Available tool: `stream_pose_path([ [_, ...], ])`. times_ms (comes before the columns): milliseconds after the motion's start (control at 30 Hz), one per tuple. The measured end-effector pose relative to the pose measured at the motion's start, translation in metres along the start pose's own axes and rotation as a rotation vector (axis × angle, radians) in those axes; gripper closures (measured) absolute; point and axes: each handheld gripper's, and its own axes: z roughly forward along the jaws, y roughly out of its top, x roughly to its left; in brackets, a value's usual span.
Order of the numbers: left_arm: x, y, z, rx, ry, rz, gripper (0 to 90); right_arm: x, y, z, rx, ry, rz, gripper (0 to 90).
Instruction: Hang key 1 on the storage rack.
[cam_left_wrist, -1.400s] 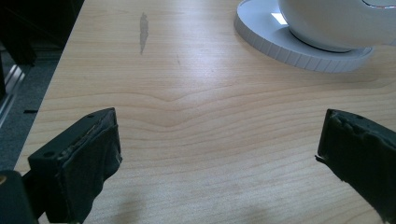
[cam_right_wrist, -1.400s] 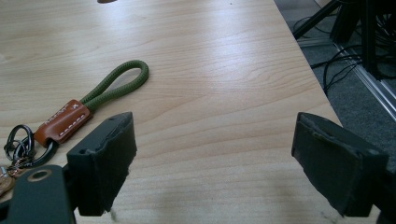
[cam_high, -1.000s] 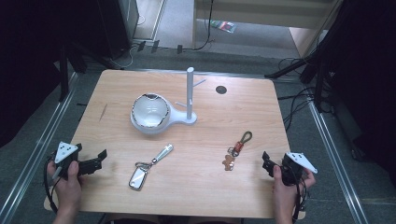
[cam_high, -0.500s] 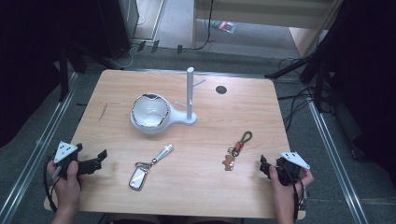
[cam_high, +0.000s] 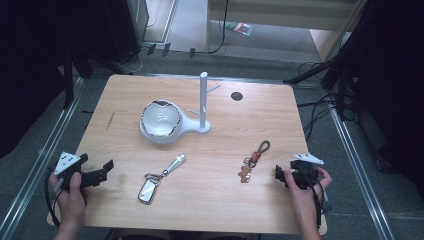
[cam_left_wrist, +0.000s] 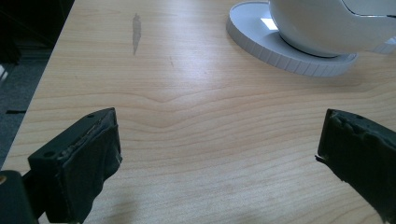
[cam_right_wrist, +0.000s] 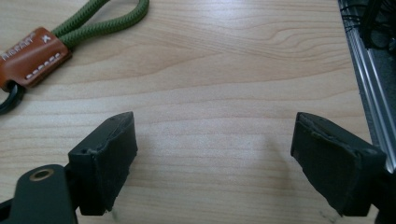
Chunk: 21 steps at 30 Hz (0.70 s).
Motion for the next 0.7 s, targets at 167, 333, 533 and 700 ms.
stream_pose_path([
  [167,0.0,0.0,0.0,-0.001,-0.006,0.002,0.0,0.005,0.012,0.0,0.053,0.009,-0.022,14.5],
  [333,0.0,0.0,-0.001,-0.004,-0.008,-0.001,0.0,0.007,0.023,0.004,0.132,0.028,-0.014,14.6],
  [533,0.001,0.0,0.0,-0.002,-0.012,-0.003,0.0,0.01,0.041,0.012,0.271,0.017,-0.026,14.5],
  [700,0.001,0.0,0.0,-0.003,-0.013,-0.006,0.0,0.019,0.055,0.018,0.376,-0.006,-0.043,14.6],
])
